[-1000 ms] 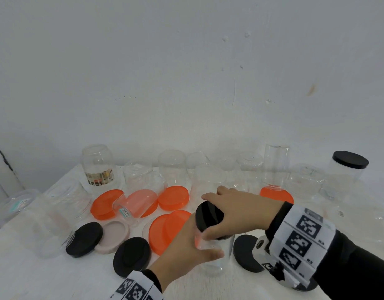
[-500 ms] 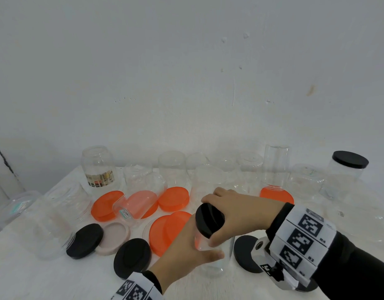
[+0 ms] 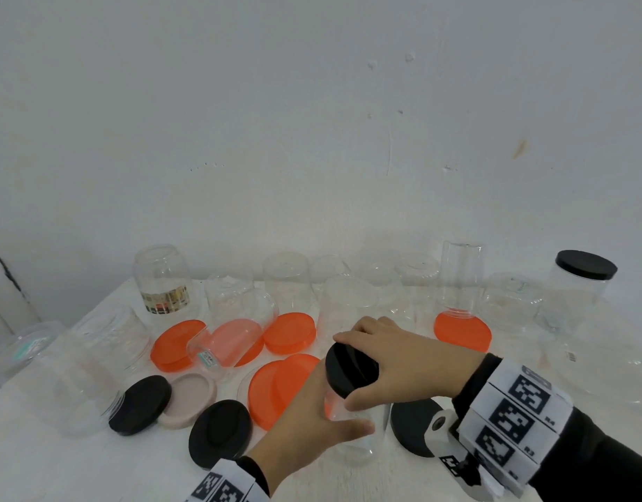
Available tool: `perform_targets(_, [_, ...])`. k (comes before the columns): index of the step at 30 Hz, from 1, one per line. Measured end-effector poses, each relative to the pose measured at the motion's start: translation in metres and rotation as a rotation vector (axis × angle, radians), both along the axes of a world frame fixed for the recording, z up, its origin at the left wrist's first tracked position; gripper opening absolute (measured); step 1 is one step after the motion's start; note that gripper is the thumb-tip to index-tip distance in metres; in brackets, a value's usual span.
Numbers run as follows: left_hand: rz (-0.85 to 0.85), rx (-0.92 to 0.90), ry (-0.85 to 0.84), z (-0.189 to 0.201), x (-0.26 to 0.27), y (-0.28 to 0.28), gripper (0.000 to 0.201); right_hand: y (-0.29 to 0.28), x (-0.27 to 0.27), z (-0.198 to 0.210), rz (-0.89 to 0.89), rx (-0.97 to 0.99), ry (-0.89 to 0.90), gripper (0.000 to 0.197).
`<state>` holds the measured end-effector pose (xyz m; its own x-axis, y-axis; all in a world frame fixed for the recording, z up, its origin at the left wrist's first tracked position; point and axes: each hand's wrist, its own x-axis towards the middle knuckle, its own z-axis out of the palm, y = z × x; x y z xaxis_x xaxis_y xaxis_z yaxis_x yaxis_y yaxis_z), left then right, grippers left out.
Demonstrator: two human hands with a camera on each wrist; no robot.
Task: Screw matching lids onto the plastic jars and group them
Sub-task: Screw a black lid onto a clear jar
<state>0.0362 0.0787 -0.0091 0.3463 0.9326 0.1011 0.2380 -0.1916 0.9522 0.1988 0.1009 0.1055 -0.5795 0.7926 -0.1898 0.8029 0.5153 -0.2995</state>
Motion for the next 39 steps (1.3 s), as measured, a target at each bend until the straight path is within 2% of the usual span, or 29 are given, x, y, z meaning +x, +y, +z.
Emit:
perform_targets(6, [0.01,0.007,0.03,0.0,0.0,-0.001,0.084,-0.003,0.005,-0.009,-0.028,0.036,0.114,0.068])
perform_targets(15, [0.055,0.035,0.112,-0.002,0.0,-0.001,0.084,-0.023,-0.01,-0.035,-0.259,0.307,0.056,0.078])
perform_targets(20, [0.086,0.019,0.155,-0.006,0.0,0.0,0.065,-0.027,-0.023,-0.038,-0.378,0.366,-0.026,0.078])
perform_targets(22, [0.085,0.011,0.142,-0.005,0.0,-0.001,0.068,-0.025,-0.022,-0.037,-0.375,0.354,-0.004,0.076])
perform_targets(24, [0.055,0.006,0.095,-0.003,0.001,-0.002,0.081,-0.022,-0.016,-0.03,-0.334,0.268,0.073,0.074])
perform_targets(26, [0.039,0.003,0.057,0.001,0.002,-0.003,0.089,-0.017,-0.008,-0.021,-0.213,0.135,0.128,0.07])
perform_targets(28, [0.031,-0.003,0.026,0.003,0.001,-0.004,0.089,-0.012,-0.002,-0.012,-0.04,0.069,0.072,0.069])
perform_targets(30, [0.036,-0.011,0.015,0.003,0.001,-0.005,0.087,-0.008,-0.001,-0.007,0.049,0.072,0.014,0.072])
perform_targets(34, [0.041,0.002,0.02,0.001,0.001,-0.005,0.088,-0.006,-0.004,-0.011,0.024,0.155,-0.034,0.068])
perform_targets(37, [0.047,0.026,0.033,-0.002,0.001,-0.004,0.09,-0.012,-0.011,-0.021,-0.085,0.303,-0.068,0.072])
perform_targets(39, [0.047,0.038,0.042,-0.003,0.001,-0.003,0.089,-0.013,-0.014,-0.024,-0.165,0.334,-0.022,0.073])
